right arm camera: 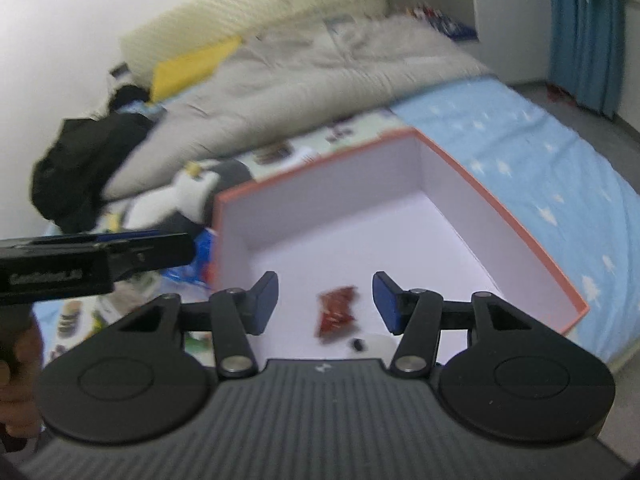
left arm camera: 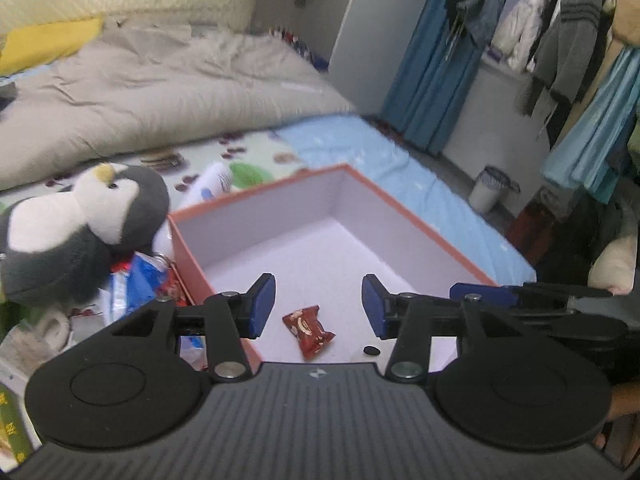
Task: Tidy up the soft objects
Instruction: 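Open the left tool to drop the packet into the box while the right tool drops the panda in, then grasp the blue plastic wipes bag with the right tool while the left tool closes near the masks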
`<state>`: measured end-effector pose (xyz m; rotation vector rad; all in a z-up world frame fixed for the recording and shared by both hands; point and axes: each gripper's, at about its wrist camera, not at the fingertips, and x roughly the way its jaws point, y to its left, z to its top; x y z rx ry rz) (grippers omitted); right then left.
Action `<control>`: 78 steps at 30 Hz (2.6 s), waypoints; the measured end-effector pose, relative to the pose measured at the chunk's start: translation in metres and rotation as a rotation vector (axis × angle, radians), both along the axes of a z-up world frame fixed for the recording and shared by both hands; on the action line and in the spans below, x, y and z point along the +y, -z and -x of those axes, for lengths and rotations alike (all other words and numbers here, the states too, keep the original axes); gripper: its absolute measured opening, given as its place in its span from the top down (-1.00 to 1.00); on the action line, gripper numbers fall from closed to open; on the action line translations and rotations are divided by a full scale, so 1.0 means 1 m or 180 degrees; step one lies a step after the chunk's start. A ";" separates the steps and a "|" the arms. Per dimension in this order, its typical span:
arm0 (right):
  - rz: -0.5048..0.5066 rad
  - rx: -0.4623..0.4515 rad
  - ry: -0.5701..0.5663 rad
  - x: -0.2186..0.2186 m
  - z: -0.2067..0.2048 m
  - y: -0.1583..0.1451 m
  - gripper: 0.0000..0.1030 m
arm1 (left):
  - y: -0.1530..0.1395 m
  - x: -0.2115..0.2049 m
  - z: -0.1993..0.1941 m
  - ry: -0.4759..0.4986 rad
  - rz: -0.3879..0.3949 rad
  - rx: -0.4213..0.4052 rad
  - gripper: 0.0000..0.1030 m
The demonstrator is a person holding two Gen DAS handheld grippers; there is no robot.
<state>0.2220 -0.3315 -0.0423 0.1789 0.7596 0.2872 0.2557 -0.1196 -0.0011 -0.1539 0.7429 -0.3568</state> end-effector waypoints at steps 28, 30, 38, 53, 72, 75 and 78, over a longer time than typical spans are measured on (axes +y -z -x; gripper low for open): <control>-0.0122 -0.0459 -0.0316 0.082 0.101 -0.017 -0.08 | 0.013 0.101 0.131 -0.0614 0.0040 -0.0123 -0.05; -0.0153 -0.0422 -0.0355 0.087 0.106 -0.012 -0.08 | 0.020 0.106 0.137 -0.0642 0.0037 -0.0088 -0.05; -0.0093 -0.0331 -0.0431 0.105 0.121 0.002 -0.08 | 0.049 0.131 0.146 -0.0790 0.0095 0.0093 -0.09; 0.0206 -0.0227 -0.0713 0.175 0.045 0.038 -0.08 | 0.136 0.194 0.093 -0.1294 0.0360 0.0537 -0.29; 0.0740 -0.0210 -0.0658 0.236 -0.055 0.081 -0.06 | 0.199 0.212 0.044 -0.1349 0.0774 0.0933 -0.11; 0.0968 -0.0300 -0.0654 0.244 -0.061 0.085 -0.06 | 0.200 0.212 0.038 -0.1335 0.0816 0.0940 0.02; 0.1006 -0.0256 -0.0651 0.247 -0.070 0.090 -0.05 | 0.204 0.210 0.033 -0.1312 0.0910 0.0961 0.16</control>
